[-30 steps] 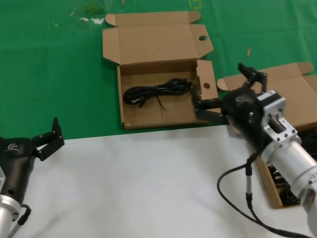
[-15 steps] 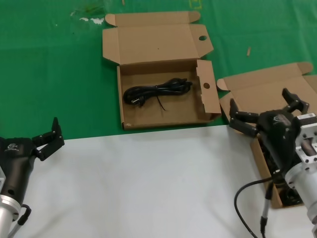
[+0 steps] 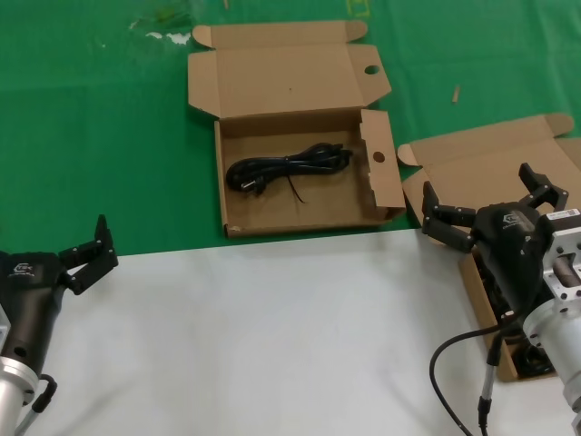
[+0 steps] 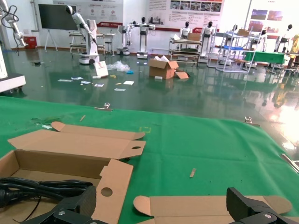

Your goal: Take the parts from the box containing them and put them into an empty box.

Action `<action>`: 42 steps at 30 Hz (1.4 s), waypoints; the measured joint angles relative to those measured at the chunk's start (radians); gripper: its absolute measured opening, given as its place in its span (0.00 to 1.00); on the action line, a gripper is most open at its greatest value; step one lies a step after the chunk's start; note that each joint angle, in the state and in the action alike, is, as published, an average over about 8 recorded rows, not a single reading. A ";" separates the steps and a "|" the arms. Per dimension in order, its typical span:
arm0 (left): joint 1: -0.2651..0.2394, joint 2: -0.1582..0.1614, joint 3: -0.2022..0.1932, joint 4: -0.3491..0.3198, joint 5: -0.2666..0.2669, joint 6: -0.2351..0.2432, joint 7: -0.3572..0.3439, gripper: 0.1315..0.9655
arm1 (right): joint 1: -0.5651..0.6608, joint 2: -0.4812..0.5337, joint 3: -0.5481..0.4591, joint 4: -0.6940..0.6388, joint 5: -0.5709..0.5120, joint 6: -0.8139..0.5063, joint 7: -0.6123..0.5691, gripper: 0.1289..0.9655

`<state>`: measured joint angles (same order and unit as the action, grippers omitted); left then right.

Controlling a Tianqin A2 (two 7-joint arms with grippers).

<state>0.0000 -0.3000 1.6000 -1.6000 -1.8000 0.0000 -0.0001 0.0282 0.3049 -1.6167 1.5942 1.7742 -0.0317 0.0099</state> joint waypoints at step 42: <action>0.000 0.000 0.000 0.000 0.000 0.000 0.000 1.00 | 0.000 0.000 0.000 0.000 0.000 0.000 0.000 1.00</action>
<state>0.0000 -0.3000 1.6000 -1.6000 -1.8000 0.0000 0.0000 0.0282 0.3049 -1.6167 1.5942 1.7742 -0.0317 0.0099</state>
